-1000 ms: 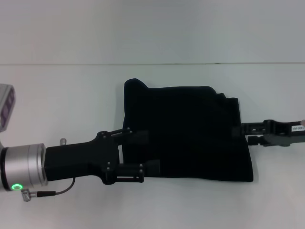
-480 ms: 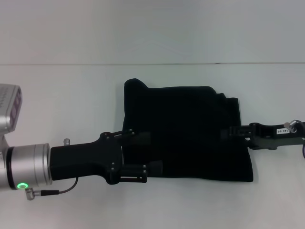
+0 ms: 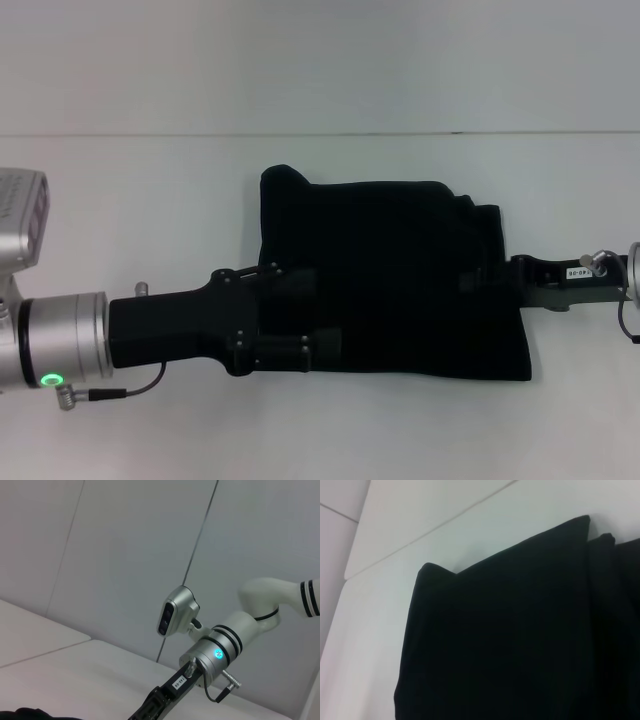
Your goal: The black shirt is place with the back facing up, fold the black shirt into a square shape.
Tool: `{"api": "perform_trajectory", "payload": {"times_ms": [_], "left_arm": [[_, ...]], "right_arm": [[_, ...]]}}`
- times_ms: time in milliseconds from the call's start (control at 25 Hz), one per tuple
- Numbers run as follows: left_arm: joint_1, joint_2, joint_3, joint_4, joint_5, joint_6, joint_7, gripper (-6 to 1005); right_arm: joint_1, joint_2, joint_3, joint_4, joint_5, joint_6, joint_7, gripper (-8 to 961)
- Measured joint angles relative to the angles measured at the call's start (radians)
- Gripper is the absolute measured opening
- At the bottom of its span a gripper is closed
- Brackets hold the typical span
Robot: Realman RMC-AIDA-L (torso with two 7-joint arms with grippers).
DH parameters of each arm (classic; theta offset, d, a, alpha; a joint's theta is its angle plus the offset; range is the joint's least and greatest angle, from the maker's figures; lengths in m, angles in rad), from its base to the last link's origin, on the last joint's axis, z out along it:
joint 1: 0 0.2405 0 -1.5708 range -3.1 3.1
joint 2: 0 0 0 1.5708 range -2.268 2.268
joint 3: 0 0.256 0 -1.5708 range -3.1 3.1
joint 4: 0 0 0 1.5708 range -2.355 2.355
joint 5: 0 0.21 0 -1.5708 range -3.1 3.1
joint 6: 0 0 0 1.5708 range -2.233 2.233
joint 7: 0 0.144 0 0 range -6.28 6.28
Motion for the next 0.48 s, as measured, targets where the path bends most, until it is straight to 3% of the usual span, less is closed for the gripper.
{"api": "perform_trajectory", "payload": {"times_ms": [480], "left_arm": [[-0.013,0.003,0.012,0.001,0.000,-0.028,-0.007,909]], "right_arm": [[-0.025,-0.002,0.005,-0.004,0.074,-0.040,-0.039,150]]}}
